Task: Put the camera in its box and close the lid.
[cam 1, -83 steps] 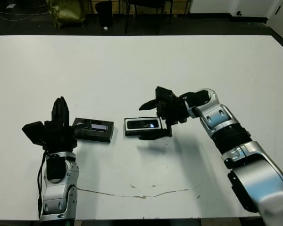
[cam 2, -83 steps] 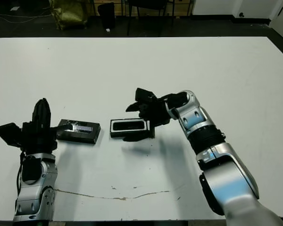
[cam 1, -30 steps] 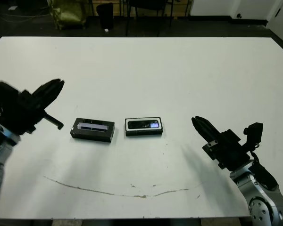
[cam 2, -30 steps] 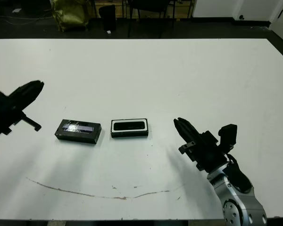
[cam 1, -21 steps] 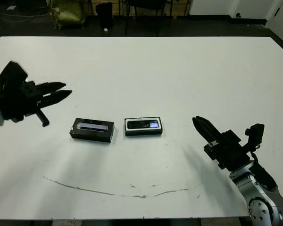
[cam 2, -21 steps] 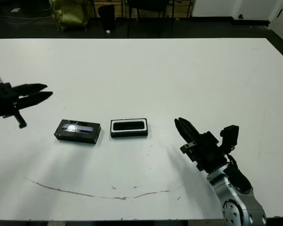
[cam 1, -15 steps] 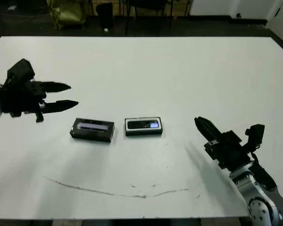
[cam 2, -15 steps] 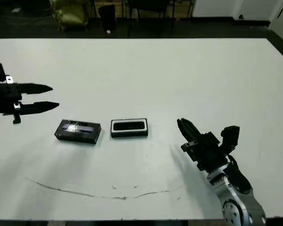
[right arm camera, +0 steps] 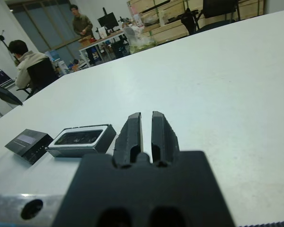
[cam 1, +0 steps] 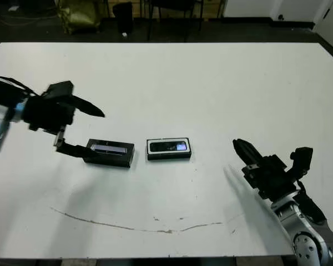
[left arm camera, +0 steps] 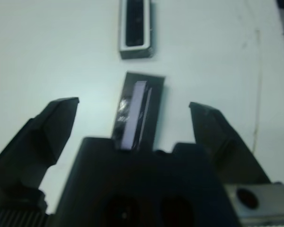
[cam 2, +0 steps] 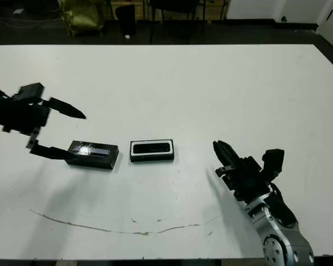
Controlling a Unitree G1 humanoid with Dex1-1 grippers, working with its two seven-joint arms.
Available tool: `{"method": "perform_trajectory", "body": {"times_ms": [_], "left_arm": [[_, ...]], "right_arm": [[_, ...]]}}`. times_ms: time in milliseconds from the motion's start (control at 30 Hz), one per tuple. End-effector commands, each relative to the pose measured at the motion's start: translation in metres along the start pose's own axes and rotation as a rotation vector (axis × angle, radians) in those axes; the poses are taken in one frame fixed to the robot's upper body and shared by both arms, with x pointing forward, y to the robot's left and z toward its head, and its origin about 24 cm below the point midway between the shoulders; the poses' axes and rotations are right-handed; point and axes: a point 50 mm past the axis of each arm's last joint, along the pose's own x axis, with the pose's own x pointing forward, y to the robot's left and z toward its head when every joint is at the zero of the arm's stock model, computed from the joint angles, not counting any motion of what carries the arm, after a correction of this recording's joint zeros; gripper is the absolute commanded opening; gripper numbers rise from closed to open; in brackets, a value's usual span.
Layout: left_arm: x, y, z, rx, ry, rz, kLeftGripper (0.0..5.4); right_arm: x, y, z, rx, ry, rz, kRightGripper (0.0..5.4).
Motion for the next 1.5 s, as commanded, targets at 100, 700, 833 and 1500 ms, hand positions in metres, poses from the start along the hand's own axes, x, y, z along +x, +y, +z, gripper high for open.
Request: {"method": "perform_trajectory", "body": {"times_ms": [100,700,833,1500], "left_arm": [[0.008,0.003,-0.003,0.004,-0.013,-0.034,5.38],[0.026,0.011,-0.004,-0.025,0.026,-0.104,5.38],[0.029,0.012,-0.003,-0.004,0.044,-0.12,5.38],[0.046,0.015,-0.014,-0.019,0.117,-0.162,5.38]], "right_arm": [[-0.003,-0.005,-0.008,0.022,0.0,-0.023,0.0],[-0.004,0.0,-0.002,-0.044,0.009,-0.059,0.0],[-0.004,0.0,-0.003,-0.032,0.014,-0.06,0.0],[-0.004,-0.001,-0.009,-0.009,0.008,-0.035,0.0]]}}
